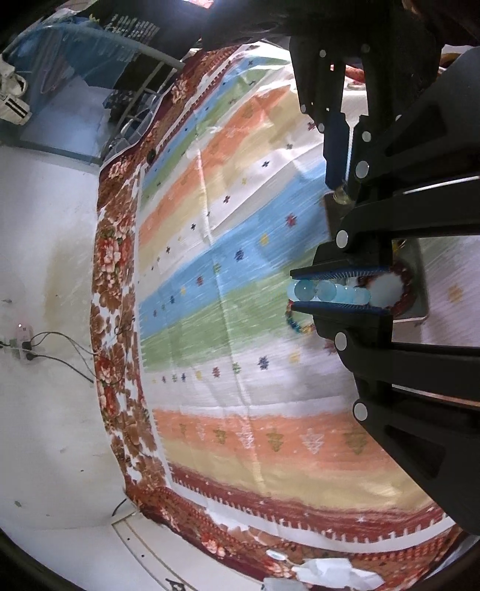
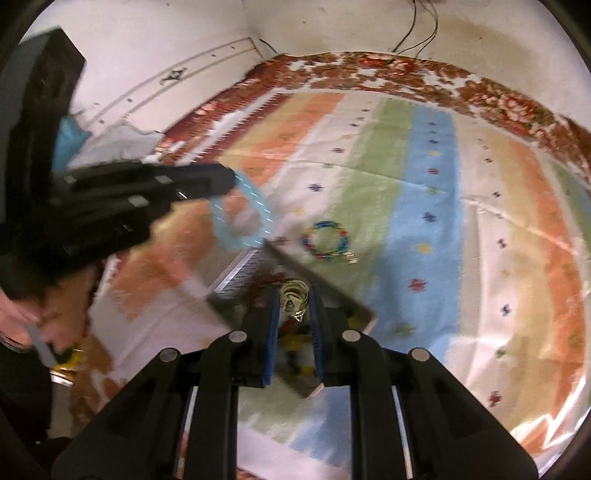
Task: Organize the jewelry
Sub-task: 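Carry the light blue bracelet and gold charm over the silver tin and open both tools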
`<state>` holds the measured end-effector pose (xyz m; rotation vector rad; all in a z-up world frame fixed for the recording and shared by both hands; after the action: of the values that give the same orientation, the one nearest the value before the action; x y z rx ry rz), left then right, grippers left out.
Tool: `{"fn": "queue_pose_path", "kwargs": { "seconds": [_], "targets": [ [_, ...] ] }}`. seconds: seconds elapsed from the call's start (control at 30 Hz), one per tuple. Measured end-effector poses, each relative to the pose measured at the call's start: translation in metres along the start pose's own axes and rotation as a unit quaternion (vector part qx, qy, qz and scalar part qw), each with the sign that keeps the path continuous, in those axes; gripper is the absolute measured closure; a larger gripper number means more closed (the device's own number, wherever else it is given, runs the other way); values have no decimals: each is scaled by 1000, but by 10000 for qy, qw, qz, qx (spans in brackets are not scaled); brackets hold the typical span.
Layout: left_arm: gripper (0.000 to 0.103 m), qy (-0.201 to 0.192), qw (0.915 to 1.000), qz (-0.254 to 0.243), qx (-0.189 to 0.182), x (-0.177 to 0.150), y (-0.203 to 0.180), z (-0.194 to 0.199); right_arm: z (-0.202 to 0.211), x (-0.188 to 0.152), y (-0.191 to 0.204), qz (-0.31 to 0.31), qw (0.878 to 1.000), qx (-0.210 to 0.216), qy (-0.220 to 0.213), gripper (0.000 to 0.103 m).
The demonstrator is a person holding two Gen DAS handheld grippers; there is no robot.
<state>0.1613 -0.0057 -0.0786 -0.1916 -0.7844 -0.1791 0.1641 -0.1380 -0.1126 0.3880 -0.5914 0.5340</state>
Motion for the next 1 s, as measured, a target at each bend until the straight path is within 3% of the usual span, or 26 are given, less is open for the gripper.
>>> {"fn": "queue_pose_path", "kwargs": {
  "seconds": [0.33,1.0],
  "targets": [
    [92,173,9996,108,-206,-28,-10,2,-4,-14,23,317,9993,-112,147,86],
    [92,277,9992,98,-280,-29,-14,-8,-9,-15,8,243,9989,-329,225,86]
  ]
}}
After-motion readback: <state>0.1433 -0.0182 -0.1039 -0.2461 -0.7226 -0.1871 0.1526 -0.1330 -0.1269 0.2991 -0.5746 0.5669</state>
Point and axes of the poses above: each gripper's, at about its wrist camera, not at the fingertips, and z roughly against the way its jaws point, y to its left, x to its top, the point moved 2 cm from there along -z, roughly the way its jaws point, and after that the axes turned 3 degrees about -y, right-handed, at the moved point
